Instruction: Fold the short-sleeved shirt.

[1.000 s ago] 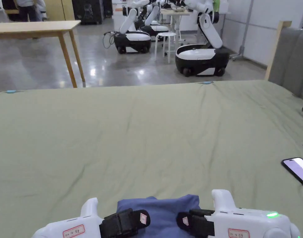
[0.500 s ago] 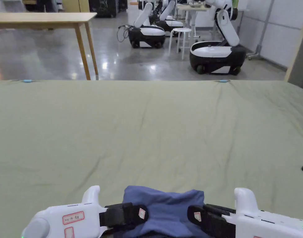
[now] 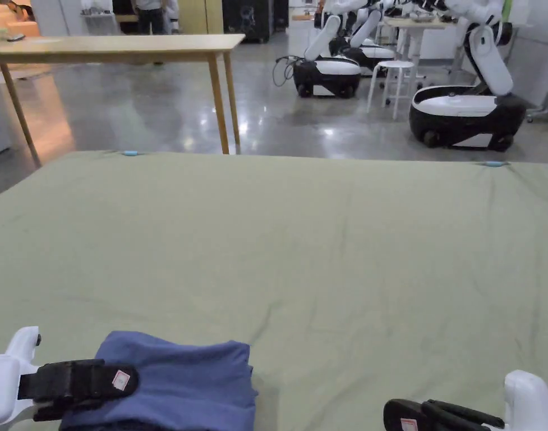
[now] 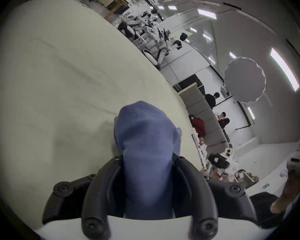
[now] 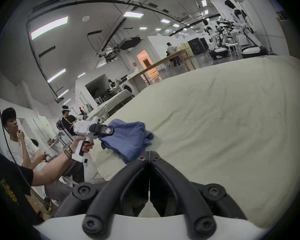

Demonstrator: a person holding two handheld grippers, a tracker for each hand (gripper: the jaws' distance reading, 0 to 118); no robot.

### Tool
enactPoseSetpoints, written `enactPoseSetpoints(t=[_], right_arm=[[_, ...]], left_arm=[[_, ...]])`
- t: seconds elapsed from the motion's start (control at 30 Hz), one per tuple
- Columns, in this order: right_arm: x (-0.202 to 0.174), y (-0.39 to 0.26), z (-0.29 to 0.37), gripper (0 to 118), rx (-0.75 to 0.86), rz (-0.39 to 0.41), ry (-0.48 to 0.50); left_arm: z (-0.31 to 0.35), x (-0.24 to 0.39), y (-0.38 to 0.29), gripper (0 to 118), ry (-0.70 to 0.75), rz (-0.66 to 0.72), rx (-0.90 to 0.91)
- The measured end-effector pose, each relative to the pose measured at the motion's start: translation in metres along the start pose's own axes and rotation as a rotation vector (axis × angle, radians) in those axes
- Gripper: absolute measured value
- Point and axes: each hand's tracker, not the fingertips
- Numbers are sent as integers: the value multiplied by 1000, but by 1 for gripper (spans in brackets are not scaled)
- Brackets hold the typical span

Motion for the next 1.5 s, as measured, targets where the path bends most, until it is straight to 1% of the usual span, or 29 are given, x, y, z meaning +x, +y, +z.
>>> enactPoseSetpoints(t=[0.1, 0.23, 0.4, 0.43, 0.47, 0.5, 0.53, 0.6, 0.63, 0.7, 0.77, 0.87, 0.9, 0.93, 0.97, 1.0, 1.03, 1.07, 1.1, 1.13, 1.17, 1.2, 1.23, 1.27, 1.3, 1.33, 1.37, 1.43, 1.5], right_arm=[[-7, -3, -17, 0, -32, 6, 11], [-13, -8, -29, 0, -69, 10, 2], [-12, -11, -32, 0, -97, 8, -19], [-11, -12, -31, 0, -98, 7, -26], [-10, -11, -31, 0, -94, 4, -31], [-9, -11, -30, 0, -84, -2, -39], [-8, -9, -29, 0, -82, -6, -43], [-7, -6, -25, 0, -75, -6, -55], [-7, -4, -23, 0, -69, -2, -60], [-8, -1, -14, 0, -53, 2, -57], [-9, 2, -5, 0, -42, 2, -58], [-11, 3, 14, 0, -19, 15, -83], [-13, 3, 21, 0, -9, 28, -105], [-13, 2, 28, 0, 0, 38, -124], [-14, 1, 36, 0, 11, 41, -142], [-15, 0, 44, 0, 22, 48, -183], [-16, -1, 51, 0, 22, 60, -241], [-18, -1, 57, 0, 13, 87, -324], [-20, -2, 64, 0, 10, 137, -415], [-21, -2, 71, 0, 9, 182, -481], [-21, -2, 78, 0, 20, 203, -511], [-20, -1, 87, 0, 38, 209, -521], [-21, 3, 96, 0, 62, 200, -515], [-21, 8, 105, 0, 89, 205, -519], [-23, 16, 113, 0, 125, 225, -539], [-24, 31, 121, 0, 159, 270, -554], [-23, 43, 125, 0, 176, 296, -559], [-22, 78, 133, 0, 260, 352, -603], [-16, 116, 134, 0, 316, 385, -637]], left_arm=[[41, -31, 13, 38, 24, -12, -21], [83, -65, 30, 38, 45, 8, 11], [82, -72, 36, 39, 90, 22, -16], [79, -71, 36, 42, 107, 15, -17], [78, -71, 37, 57, 116, 15, -14], [75, -71, 38, 88, 136, 22, -13], [76, -69, 38, 102, 200, 29, 0], [83, -59, 40, 104, 171, 20, 24], [83, -36, 38, 104, 149, 4, 47], [91, -9, 39, 104, 211, -59, 59], [102, 15, 36, 104, 290, -141, 129], [96, 82, 12, 99, 268, -261, 265], [90, 108, -2, 94, 262, -301, 312], [76, 132, -17, 79, 249, -354, 336], [61, 151, -31, 60, 299, -403, 390], [42, 172, -46, 31, 331, -458, 431], [19, 196, -65, 17, 359, -491, 468], [-2, 211, -79, 17, 351, -497, 469], [-26, 226, -92, 12, 364, -528, 480], [-50, 242, -104, 3, 395, -525, 503], [-68, 255, -115, 0, 437, -557, 528], [-90, 271, -121, 0, 481, -546, 545], [-109, 284, -126, 0, 478, -541, 530], [-122, 294, -125, 0, 426, -544, 516], [-134, 297, -121, 0, 340, -548, 521], [-150, 314, -112, 0, 327, -579, 489], [-158, 325, -108, 0, 339, -589, 515], [-178, 356, -84, 0, 370, -682, 579], [-192, 376, -57, 0, 398, -697, 649]])
